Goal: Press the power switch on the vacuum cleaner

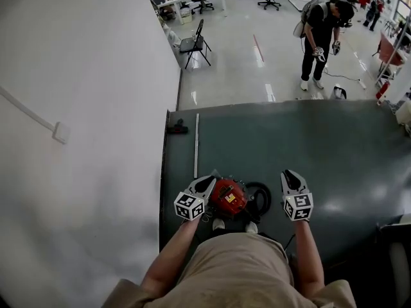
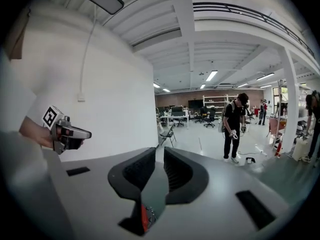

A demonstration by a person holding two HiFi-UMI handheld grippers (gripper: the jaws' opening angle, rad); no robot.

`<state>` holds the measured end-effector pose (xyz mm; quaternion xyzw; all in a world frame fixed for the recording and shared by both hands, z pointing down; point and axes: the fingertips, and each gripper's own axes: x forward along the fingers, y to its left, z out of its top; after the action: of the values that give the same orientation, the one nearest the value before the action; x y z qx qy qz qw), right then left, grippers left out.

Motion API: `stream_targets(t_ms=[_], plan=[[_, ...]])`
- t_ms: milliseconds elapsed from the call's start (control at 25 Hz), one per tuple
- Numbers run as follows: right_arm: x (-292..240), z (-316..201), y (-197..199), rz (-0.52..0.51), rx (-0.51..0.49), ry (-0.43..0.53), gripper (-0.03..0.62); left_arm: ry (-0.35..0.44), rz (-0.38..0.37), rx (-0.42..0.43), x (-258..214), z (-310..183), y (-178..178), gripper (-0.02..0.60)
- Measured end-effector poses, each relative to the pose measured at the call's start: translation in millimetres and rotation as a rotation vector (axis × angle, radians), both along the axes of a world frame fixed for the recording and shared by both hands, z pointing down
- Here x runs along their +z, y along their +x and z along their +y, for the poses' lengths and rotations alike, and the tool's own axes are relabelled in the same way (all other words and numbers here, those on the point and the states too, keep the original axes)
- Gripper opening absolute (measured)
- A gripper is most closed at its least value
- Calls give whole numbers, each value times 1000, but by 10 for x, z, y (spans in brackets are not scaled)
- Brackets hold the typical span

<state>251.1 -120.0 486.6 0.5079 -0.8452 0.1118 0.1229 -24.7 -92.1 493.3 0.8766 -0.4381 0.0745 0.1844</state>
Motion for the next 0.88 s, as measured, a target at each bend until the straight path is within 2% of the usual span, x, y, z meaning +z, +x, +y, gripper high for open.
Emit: stream_targets(t_ms=[280, 400, 680, 880], plan=[[-219, 1, -323, -54, -137, 36, 57, 30, 59, 98, -207, -41, 1156, 11], [-368, 24, -412, -82, -169, 58, 57, 44, 77, 123, -316, -27, 1474, 12], [-659, 112, -417, -191, -167, 42, 57, 52, 75, 142, -543, -9, 1817, 12], [-629, 156, -371, -187, -159, 35, 57, 45, 59, 152, -559, -28, 1882, 12]])
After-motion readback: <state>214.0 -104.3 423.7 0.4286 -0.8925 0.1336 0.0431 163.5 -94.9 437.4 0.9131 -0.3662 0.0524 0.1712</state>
